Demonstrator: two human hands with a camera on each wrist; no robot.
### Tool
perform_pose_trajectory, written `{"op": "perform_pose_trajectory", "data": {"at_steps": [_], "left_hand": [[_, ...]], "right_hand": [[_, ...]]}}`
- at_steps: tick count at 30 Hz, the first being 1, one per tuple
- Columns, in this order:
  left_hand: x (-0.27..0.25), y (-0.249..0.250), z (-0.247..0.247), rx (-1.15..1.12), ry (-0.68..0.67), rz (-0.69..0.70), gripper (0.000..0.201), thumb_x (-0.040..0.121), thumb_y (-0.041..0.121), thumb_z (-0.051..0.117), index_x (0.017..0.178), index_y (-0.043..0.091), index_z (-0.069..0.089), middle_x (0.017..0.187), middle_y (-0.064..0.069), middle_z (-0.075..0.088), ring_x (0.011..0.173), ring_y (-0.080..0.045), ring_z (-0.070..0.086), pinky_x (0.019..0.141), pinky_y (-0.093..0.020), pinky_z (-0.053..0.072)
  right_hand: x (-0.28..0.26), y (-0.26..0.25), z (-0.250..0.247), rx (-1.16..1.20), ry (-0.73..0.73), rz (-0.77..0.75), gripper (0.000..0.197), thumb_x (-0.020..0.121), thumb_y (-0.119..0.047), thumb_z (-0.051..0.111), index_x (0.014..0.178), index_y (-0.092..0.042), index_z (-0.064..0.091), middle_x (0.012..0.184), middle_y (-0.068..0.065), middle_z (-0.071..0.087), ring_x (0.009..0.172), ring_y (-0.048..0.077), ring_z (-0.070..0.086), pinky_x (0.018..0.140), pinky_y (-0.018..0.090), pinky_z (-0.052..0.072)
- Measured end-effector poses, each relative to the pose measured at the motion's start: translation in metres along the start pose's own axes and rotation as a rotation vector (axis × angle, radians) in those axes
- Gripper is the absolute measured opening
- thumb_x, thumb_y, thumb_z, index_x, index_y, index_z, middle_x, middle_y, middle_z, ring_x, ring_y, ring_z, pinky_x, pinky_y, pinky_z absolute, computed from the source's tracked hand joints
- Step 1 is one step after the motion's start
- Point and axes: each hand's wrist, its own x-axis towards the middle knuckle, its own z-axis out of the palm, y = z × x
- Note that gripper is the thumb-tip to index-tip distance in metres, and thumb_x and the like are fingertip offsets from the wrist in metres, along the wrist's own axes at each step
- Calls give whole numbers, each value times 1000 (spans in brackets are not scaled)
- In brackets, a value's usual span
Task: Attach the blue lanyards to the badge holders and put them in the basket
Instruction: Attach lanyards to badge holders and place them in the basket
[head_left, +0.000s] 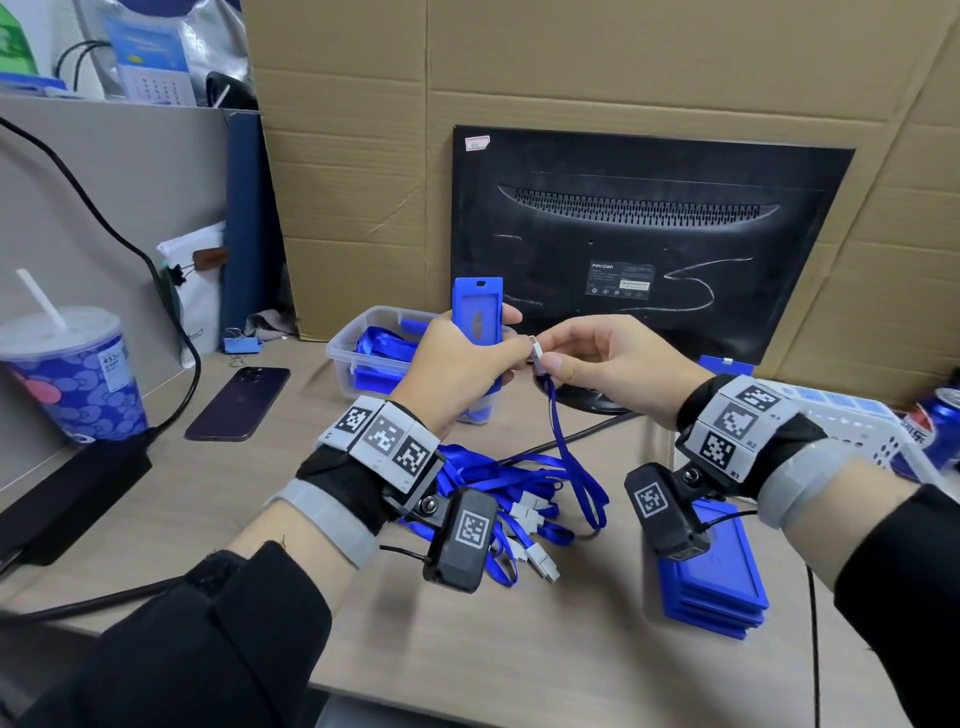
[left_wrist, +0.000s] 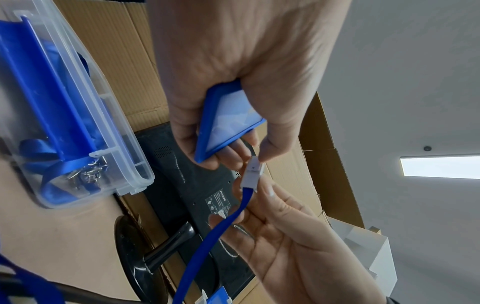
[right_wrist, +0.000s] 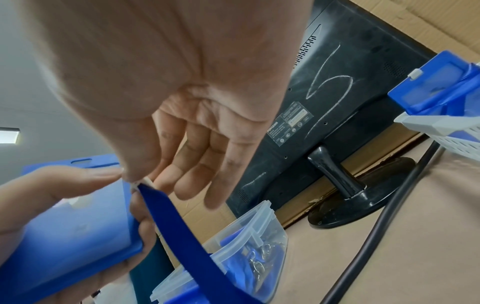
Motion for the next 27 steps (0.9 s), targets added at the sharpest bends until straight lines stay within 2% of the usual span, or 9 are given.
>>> {"op": "perform_pose_trajectory", "data": {"at_steps": [4,7,11,15,20,25,27], "left_hand": [[-1,0,0,0,-24,7,27,89,1,73,113,12,67,86,-16,70,72,-25,67,77,-37,62],[-2,0,1,-3,-33,8,28,89,1,73,114,12,66,86,-16,70,72,-23,67,74,-34,62],[-1,-1,3,-18,-9,-8,29,88,3,74,114,12,66,88,-19,71,72,-22,66,70,-31,58],[-1,-2,4,-19,5,-3,29,89,8,76,116,13,66,102,-28,72,75,-22,69,71,-30,60],[-1,-2,4,14,8,5,30,89,11,77,117,14,66,101,-22,73,74,-18,71,72,-28,63],[0,-2,2,43,-10,14,29,88,4,75,114,14,67,86,-11,71,70,-16,68,73,-31,63],[0,-2,2,50,-22,15,30,86,1,74,113,14,68,85,-12,70,70,-18,67,76,-35,63]], "right_hand": [[-1,-2,3,90,-15,8,20,101,-10,68,121,-10,70,106,14,79,100,25,78,106,47,56],[-2,-4,3,89,-9,-5,20,102,-6,65,122,-7,71,106,12,80,98,24,79,104,43,57],[-1,-6,0,78,11,-14,23,103,-6,64,122,-13,75,108,8,81,101,25,78,104,45,57],[-1,-5,-2,43,26,-29,22,102,-12,68,121,-17,76,107,6,81,99,25,77,103,48,57],[-1,-1,-2,31,33,-31,23,101,-13,70,122,-18,77,106,5,81,98,23,78,102,47,58],[1,4,-4,12,42,-44,24,102,-14,68,123,-19,78,106,9,81,98,25,77,102,47,58],[1,4,-4,16,62,-56,24,102,-11,67,121,-18,79,104,8,81,98,24,77,101,46,59]]}}
